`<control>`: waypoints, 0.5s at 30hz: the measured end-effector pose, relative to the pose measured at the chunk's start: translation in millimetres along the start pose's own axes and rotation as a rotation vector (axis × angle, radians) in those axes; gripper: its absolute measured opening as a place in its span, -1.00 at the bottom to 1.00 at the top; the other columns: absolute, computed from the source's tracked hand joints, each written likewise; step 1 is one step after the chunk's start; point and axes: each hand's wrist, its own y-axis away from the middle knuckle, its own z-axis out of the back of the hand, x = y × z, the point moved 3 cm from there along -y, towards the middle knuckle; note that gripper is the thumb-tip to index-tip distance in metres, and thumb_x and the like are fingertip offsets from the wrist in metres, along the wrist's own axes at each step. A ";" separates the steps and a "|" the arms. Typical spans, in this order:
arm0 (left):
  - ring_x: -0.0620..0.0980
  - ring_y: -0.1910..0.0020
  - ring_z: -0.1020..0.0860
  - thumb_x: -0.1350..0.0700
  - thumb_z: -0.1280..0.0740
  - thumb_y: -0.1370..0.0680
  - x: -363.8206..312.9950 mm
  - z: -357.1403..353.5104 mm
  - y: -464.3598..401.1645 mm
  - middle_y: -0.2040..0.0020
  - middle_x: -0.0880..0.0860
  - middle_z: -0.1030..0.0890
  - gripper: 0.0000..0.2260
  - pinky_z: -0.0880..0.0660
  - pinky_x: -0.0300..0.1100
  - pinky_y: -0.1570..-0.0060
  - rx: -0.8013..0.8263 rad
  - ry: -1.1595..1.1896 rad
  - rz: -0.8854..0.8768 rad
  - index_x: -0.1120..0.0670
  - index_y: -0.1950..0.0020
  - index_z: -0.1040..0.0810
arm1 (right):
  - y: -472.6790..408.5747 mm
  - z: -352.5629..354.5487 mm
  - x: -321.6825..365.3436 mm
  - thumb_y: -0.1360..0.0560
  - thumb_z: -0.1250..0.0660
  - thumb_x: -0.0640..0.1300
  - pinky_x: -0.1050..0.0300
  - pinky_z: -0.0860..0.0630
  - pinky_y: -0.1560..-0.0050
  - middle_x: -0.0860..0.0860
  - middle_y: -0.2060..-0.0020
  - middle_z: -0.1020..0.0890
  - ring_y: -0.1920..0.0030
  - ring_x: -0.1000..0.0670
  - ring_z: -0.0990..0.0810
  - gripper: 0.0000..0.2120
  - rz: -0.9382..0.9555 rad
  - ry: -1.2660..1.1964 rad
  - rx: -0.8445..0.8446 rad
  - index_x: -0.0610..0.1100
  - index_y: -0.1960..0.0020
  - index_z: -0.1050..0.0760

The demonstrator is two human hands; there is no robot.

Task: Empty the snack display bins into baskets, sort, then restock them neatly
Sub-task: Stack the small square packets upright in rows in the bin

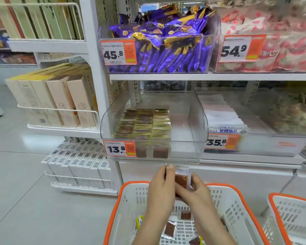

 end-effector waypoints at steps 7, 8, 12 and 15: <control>-0.11 0.08 -0.56 0.04 -0.31 -0.56 -117.4 63.2 -118.4 0.07 -0.13 -0.61 -0.89 -0.46 -0.19 0.05 0.086 -0.815 -0.413 -0.09 0.04 -0.63 | -69.2 13.8 136.5 -0.37 -0.50 -0.31 0.36 -0.51 0.20 0.00 0.08 -0.68 0.14 0.10 -0.65 -0.56 0.314 0.262 -0.007 -0.08 -0.20 -0.51; -0.13 0.09 -0.57 0.06 -0.35 -0.54 -115.7 63.5 -133.0 0.09 -0.15 -0.62 -0.92 -0.46 -0.21 0.06 0.186 -0.932 -0.404 -0.08 0.05 -0.64 | -79.3 15.2 149.7 -0.37 -0.50 -0.31 0.37 -0.51 0.19 0.00 0.06 -0.67 0.11 0.08 -0.64 -0.55 0.346 0.338 0.007 -0.08 -0.21 -0.51; -0.18 0.15 -0.55 0.05 -0.51 -0.44 -98.0 50.0 -172.4 0.21 -0.19 -0.58 -0.85 -0.49 -0.23 0.04 0.605 -1.050 -0.295 0.01 0.02 -0.68 | -112.7 9.4 177.8 -0.37 -0.52 -0.24 0.27 -0.52 0.04 0.10 0.02 -0.64 0.02 0.10 -0.61 -0.56 0.436 0.716 0.081 0.04 -0.17 -0.48; -0.09 0.11 -0.54 -0.01 -0.51 -0.42 -84.3 36.6 -190.8 0.10 -0.10 -0.59 -0.74 -0.50 -0.16 0.06 0.824 -1.178 -0.233 0.01 -0.08 -0.63 | -130.2 0.1 184.6 -0.38 -0.52 -0.16 0.32 -0.44 0.11 0.23 0.10 -0.59 0.08 0.21 -0.56 -0.58 0.468 0.970 0.143 0.14 -0.13 -0.44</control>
